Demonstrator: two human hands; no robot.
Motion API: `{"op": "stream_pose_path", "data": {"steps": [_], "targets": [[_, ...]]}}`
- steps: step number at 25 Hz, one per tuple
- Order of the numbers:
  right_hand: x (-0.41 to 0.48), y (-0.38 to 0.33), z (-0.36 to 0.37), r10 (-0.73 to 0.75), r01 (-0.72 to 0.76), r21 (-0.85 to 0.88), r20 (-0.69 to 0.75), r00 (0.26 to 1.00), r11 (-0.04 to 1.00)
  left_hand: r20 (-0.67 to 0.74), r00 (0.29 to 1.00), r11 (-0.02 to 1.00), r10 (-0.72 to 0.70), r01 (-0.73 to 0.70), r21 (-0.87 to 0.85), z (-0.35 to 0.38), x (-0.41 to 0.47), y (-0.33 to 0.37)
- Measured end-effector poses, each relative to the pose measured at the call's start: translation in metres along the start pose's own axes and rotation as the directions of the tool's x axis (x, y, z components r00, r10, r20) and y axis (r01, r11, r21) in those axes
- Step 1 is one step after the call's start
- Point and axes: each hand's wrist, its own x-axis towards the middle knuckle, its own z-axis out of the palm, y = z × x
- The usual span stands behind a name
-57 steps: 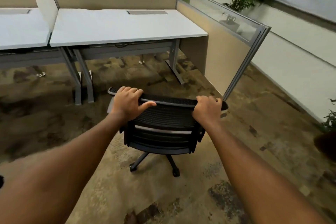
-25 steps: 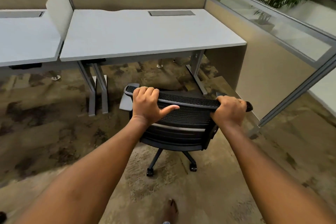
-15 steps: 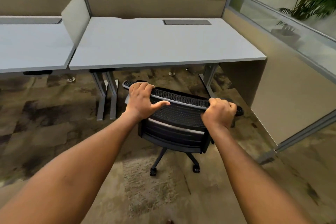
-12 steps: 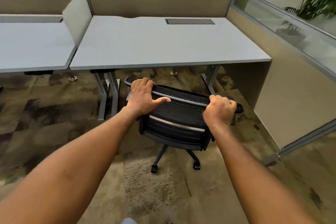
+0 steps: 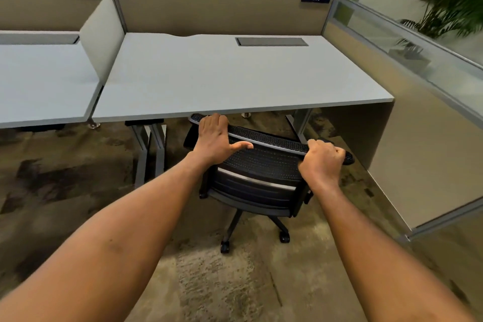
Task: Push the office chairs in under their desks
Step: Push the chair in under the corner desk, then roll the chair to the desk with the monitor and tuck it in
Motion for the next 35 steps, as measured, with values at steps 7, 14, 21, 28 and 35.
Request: {"op": "stream_pose_path", "data": {"steps": [7,14,21,28,35], "targets": [[0.014,-0.021,0.001,0.032,-0.024,-0.091,0.085,0.996,0.996,0.028,0.999,1.0,0.027,-0.027,-0.013,0.001,0.021,-0.022],[-0.024,-0.041,-0.001,0.118,-0.114,-0.055,0.071,0.99,0.992,0.049,0.996,0.997,0.068,-0.067,-0.028,-0.002,-0.025,-0.026],[-0.116,-0.097,-0.012,-0.056,0.046,0.231,0.039,0.998,0.972,-0.001,0.992,0.991,-0.129,0.128,-0.032,-0.031,-0.165,-0.033],[-0.252,-0.131,-0.016,-0.355,0.267,0.356,0.209,0.911,0.896,-0.088,0.907,0.911,-0.413,0.413,-0.019,-0.05,-0.358,-0.037],[-0.388,-0.141,-0.038,-0.526,0.408,0.401,0.247,0.814,0.82,-0.172,0.821,0.834,-0.544,0.552,-0.002,-0.076,-0.514,-0.012]]}}
